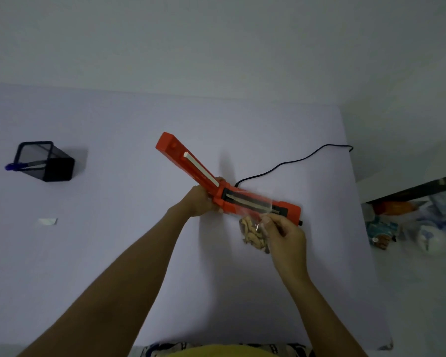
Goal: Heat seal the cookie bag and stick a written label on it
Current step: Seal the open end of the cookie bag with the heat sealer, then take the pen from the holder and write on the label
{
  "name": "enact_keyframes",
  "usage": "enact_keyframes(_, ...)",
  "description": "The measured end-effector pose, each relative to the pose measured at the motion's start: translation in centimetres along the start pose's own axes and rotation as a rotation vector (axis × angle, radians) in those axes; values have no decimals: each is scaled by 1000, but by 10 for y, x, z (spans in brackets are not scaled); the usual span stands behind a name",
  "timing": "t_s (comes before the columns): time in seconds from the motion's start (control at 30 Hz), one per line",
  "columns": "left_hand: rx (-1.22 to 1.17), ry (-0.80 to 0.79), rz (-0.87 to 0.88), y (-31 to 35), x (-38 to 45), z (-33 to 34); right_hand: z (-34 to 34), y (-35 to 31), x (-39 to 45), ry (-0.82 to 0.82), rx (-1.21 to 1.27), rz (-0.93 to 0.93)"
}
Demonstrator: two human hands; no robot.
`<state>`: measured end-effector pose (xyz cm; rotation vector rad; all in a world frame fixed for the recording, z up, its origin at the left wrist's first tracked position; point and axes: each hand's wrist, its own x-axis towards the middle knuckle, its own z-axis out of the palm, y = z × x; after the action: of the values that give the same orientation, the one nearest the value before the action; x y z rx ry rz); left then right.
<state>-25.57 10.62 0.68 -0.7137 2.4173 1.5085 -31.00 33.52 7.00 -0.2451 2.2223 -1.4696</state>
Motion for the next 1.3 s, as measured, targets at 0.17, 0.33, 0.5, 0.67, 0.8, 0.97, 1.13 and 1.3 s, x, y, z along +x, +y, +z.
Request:
enact_keyframes(0.17,11,38,-76,3,-2,6,-6,-3,-4,-15,42,28)
enact_keyframes(0.33,-26,76,-262,-4,-28,15,-10,-2,-6,-73,148,133)
enact_keyframes(0.5,-371,-22,-274,-9,-76,19,1,6,-12,-203,241,220)
enact_keyframes(0.67,-690,-60,-286,-18,-116,8,37,13,-20,-330,251,278)
enact_keyframes(0.8,-671,146,-321,-50,-148,-11,91,18,-28,-350,248,361)
enact_keyframes(0.97,-677,304,-431,-97,-177,-43,165,24,-43,-375,134,381)
enact_keyframes(1.13,-598,286,-485,-139,-186,-64,214,38,-57,-307,-41,330)
enact_keyframes(1.3,-287,333,-473,-162,-177,-64,236,37,-67,-209,-219,256)
